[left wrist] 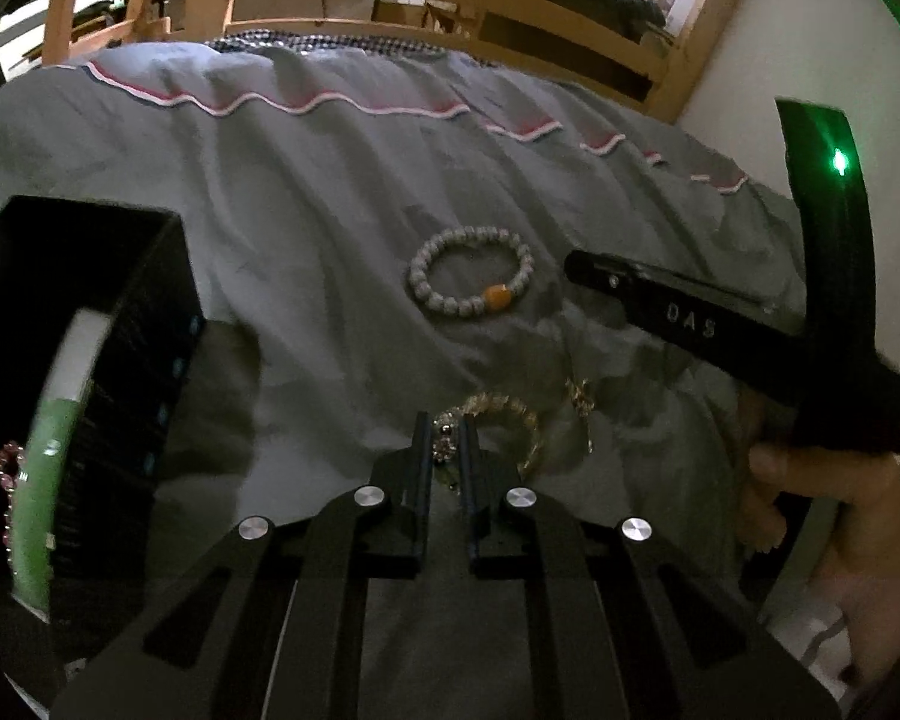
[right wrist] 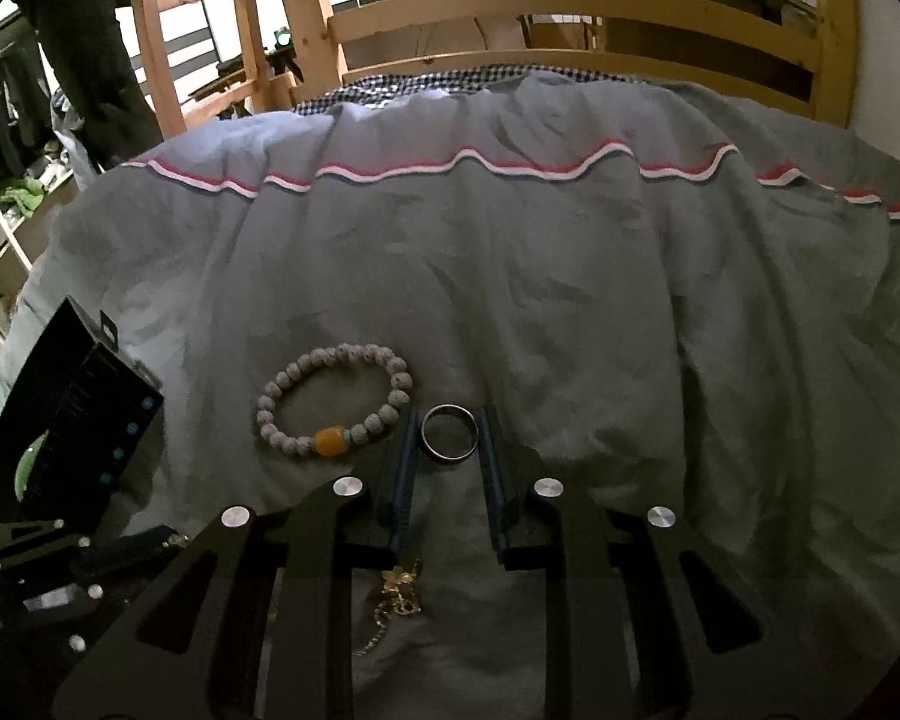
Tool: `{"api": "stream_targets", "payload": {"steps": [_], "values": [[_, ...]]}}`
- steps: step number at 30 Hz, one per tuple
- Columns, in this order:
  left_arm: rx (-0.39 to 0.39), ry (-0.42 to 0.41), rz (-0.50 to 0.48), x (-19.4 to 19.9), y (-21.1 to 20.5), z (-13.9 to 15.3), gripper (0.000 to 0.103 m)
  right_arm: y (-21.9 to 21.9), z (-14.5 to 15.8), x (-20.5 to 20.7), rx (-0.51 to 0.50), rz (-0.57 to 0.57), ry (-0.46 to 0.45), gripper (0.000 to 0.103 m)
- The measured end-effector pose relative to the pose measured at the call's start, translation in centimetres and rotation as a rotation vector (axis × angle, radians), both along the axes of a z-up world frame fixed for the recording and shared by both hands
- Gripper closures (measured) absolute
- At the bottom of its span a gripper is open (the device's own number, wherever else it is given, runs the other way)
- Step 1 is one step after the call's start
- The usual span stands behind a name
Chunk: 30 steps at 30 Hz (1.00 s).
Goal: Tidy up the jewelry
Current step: 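Move both tools back toward the gold chain bracelet, then grasp the gold chain bracelet with the left tool while the right grasps the silver ring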
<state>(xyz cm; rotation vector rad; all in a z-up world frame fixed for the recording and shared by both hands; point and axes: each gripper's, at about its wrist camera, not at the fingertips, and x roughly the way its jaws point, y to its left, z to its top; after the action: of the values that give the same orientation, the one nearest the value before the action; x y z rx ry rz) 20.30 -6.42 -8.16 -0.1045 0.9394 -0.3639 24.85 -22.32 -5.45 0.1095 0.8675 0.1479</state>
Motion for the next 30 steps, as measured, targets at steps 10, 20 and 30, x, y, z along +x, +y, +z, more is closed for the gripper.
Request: {"api": "stream_targets", "payload": {"steps": [10, 20, 30], "values": [[0.027, -0.042, 0.036, -0.4, 0.5, 2.4, 0.095, 1.5, 1.2, -0.2, -0.046, 0.039, -0.02, 0.082], [0.022, -0.094, 0.05, -0.9, 1.6, 5.2, 0.095, 2.8, 3.2, -1.1, -0.061, 0.064, -0.07, 0.082], [0.081, 0.063, 0.022, 0.5, -0.6, -1.1, 0.043, 3.0, 2.9, -1.1, -0.048, 0.064, -0.047, 0.082]]}}
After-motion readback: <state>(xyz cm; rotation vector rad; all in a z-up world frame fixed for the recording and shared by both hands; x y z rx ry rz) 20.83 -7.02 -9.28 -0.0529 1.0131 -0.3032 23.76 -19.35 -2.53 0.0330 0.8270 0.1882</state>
